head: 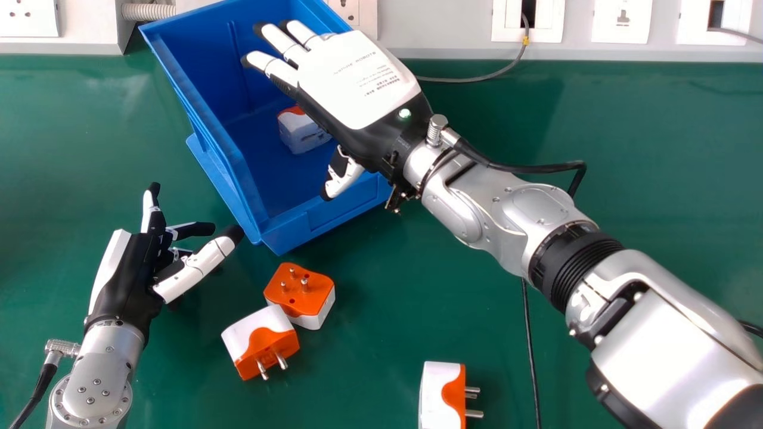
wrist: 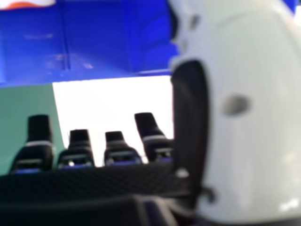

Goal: Pick all objects and put in blue box

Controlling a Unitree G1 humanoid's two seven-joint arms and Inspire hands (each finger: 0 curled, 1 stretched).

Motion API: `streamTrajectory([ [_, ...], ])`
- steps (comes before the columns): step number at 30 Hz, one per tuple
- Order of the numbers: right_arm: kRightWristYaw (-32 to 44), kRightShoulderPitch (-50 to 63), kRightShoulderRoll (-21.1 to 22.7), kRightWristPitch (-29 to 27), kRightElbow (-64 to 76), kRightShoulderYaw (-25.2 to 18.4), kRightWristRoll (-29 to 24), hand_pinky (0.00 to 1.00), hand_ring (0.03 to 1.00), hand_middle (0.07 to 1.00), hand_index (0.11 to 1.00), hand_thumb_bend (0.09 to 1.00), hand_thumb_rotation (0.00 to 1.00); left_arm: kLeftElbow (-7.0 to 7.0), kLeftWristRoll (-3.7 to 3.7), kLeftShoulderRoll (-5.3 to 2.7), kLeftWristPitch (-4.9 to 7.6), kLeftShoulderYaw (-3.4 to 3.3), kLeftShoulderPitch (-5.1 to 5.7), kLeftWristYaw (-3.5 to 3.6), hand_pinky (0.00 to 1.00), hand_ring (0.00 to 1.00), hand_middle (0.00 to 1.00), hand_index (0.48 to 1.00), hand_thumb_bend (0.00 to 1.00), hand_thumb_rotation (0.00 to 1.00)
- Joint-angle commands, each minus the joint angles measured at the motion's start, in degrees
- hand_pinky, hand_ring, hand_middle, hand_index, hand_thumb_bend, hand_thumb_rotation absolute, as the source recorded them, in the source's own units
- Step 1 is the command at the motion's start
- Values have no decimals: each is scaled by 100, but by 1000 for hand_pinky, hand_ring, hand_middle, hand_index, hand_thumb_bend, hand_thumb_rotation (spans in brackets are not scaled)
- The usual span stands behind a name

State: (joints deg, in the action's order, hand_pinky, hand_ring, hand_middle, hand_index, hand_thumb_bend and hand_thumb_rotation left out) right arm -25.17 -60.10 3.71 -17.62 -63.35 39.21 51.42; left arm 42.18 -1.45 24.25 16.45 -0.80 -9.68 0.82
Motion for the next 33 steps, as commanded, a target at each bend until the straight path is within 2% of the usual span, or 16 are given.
streamTrajectory([
  [1, 363, 199, 204, 182, 574, -235, -272, 850, 964, 988, 894, 874, 140, 414, -239, -299, -517, 317, 497, 335, 552, 649, 779, 848, 780, 552],
  [5, 1591, 1338, 727, 663, 2542, -739, -800, 859, 962, 985, 897, 882, 141, 352, -229, -313, -532, 315, 532, 336, 552, 650, 779, 848, 779, 551],
  [9, 2368, 2355, 1188, 855, 4124, -1173, -1241, 889, 951, 979, 918, 898, 142, 249, -237, -313, -563, 320, 581, 329, 556, 653, 780, 847, 778, 549],
  [12, 2697, 3494, 1541, 827, 5300, -1629, -1768, 888, 942, 976, 931, 904, 149, 295, -266, -309, -552, 327, 554, 325, 557, 653, 780, 847, 778, 548],
  [17, 2940, 4521, 1835, 775, 6036, -2010, -2118, 854, 918, 954, 947, 920, 152, 383, -269, -313, -552, 319, 478, 339, 553, 655, 781, 848, 774, 548],
  [21, 3172, 5005, 2035, 860, 6352, -2184, -2141, 837, 909, 945, 953, 927, 153, 390, -271, -335, -567, 320, 438, 310, 553, 656, 781, 849, 773, 548],
  [26, 3927, 5456, 2294, 1549, 7054, -2292, -1984, 819, 897, 939, 953, 934, 155, 445, -304, -357, -543, 337, 392, 299, 553, 655, 781, 849, 770, 547],
  [33, 5279, 6052, 2540, 2734, 8351, -1850, -1218, 854, 903, 937, 942, 929, 154, 538, -318, -363, -489, 350, 364, 307, 555, 654, 781, 847, 766, 545],
])
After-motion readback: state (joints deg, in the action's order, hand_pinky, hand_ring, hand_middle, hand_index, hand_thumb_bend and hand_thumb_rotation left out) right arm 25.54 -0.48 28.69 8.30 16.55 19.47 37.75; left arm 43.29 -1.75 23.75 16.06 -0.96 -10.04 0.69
